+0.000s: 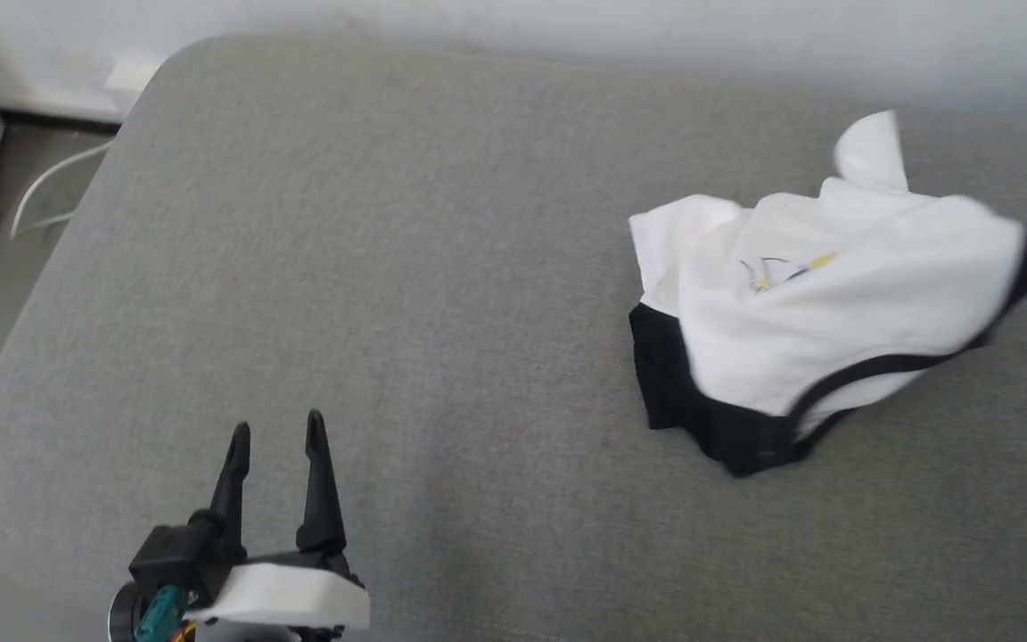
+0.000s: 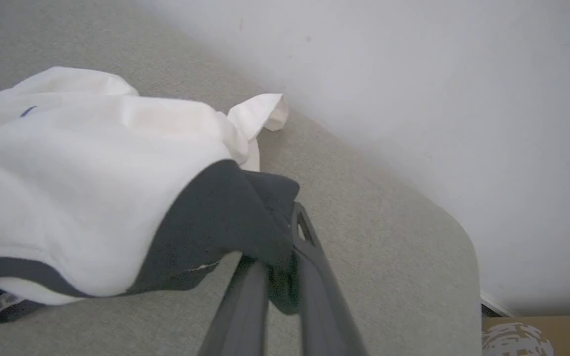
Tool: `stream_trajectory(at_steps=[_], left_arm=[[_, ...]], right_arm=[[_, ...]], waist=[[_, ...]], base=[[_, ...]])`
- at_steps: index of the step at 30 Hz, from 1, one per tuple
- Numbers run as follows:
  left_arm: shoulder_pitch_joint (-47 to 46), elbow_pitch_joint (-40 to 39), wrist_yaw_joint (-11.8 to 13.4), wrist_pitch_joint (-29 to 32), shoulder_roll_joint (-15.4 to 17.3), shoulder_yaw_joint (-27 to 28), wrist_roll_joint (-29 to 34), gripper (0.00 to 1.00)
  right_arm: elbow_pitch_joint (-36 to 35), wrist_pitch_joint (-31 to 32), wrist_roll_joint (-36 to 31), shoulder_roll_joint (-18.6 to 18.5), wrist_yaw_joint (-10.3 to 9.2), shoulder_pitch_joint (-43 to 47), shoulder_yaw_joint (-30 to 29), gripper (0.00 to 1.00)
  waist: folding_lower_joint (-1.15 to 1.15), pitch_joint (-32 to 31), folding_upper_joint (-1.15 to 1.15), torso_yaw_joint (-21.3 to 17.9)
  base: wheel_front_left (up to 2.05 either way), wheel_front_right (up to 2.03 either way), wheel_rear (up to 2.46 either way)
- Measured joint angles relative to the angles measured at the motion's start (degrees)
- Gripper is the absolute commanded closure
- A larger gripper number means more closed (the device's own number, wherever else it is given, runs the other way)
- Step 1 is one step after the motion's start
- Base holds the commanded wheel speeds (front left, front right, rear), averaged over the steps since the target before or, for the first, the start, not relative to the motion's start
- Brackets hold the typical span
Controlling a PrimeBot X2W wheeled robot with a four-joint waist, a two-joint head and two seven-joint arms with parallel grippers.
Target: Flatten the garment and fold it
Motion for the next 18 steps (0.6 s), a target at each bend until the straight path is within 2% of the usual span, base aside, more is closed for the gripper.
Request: stream_trajectory(at_steps=[3,7,11,16,17,18], left_arm=[[1.1,0.1,0.0,0.0,0.0,0.4,0.2,0.0],[1.9,0.2,0.0,0.0,0.0,0.5,0.3,0.0],[1.9,0.2,-0.3,0.0,0.0,0.5,0.6,0.0],[1.9,0.8,-1.3,0.0,0.0,0.7,1.7,0.0],[1.9,0.9,-1.4,0.0,0.0,0.7,1.9,0.0],[1.9,1.0,-1.6,0.0,0.0,0.8,2.0,0.0]], right_arm=[[-3.2,2.7,-1.2,-0.8,-0.01,3.5,-6.1,1.0],[-4.6,6.1,-2.4,0.9,-0.01,14.4,-15.2,1.0],[-6.5,8.2,-3.6,7.8,-0.02,25.9,-22.6,1.0],[-6.9,6.1,-5.9,15.5,-0.02,32.8,-25.4,1.0],[-6.8,4.7,-6.5,16.9,-0.01,32.9,-25.5,0.63],[-6.6,3.2,-7.4,17.9,-0.01,32.9,-25.3,0.15]], waist=[[-0.01,-1.4,0.0,-1.6],[-0.01,-2.9,0.0,-3.3],[-0.02,-3.7,0.0,-4.1],[-0.01,-2.8,0.0,-4.1],[-0.01,-2.7,0.0,-4.1],[-0.01,-2.6,0.0,-4.2]], base=[[0.0,0.0,0.0],[0.0,0.0,0.0],[0.0,0.0,0.0],[0.0,0.0,0.0],[0.0,0.0,0.0],[0.0,0.0,0.0]])
